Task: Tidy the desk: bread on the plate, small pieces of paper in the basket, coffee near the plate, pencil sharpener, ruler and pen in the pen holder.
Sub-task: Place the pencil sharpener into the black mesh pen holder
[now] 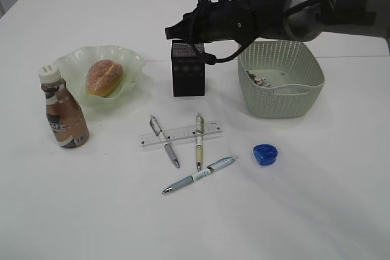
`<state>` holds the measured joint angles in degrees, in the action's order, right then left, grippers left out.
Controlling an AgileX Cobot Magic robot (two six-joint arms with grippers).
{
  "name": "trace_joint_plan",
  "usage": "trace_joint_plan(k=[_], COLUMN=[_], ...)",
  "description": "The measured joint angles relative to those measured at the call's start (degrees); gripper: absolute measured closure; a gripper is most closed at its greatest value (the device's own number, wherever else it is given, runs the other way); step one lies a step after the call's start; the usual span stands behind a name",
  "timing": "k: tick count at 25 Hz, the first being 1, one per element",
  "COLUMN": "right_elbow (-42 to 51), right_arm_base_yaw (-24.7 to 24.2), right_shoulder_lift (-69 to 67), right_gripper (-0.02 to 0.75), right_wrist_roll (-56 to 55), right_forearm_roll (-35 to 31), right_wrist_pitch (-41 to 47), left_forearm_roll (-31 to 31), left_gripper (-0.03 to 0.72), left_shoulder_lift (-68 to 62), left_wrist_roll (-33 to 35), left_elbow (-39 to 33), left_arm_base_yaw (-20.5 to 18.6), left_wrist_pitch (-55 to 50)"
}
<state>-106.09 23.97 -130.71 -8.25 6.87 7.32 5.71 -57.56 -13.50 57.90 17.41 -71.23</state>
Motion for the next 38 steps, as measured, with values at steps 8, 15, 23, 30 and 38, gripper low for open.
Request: trace_joint_plan(k=[8, 15, 23, 30, 38], right_elbow=[-0.21, -0.50, -0.50, -0.64, -3.58], right_arm_base_yaw=[0.00, -0.08, -0.08, -0.22, -0.34], right_shoulder_lift=[-0.45, -1.44, -1.44, -1.32, 5.89], right_gripper=[0.547, 0.491, 0.417, 0.416, 0.416], right_wrist_roll=[0.00, 0.00, 0.00, 0.00, -0.12], right_forearm_roll=[-0.14, -0.04, 0.07, 0.07, -2.07], right_wrist_pitch=[-0.37, -1.26, -3.38, -2.95, 12.66], left_forearm_roll=[0.00, 0.00, 0.00, 0.00, -0.30], left_gripper=[0.328, 0.328, 0.334, 0.357, 0.360], left_shoulder_lift=[0.00, 0.00, 0.00, 0.00, 0.00], left_wrist_roll=[0.00, 0.00, 0.00, 0.00, 0.00], left_elbow=[0.00, 0.00, 0.00, 0.00, 0.00], left_arm_base_yaw=[0.00, 0.00, 0.00, 0.00, 0.00], left_wrist_pitch=[0.00, 0.00, 0.00, 0.00, -0.05])
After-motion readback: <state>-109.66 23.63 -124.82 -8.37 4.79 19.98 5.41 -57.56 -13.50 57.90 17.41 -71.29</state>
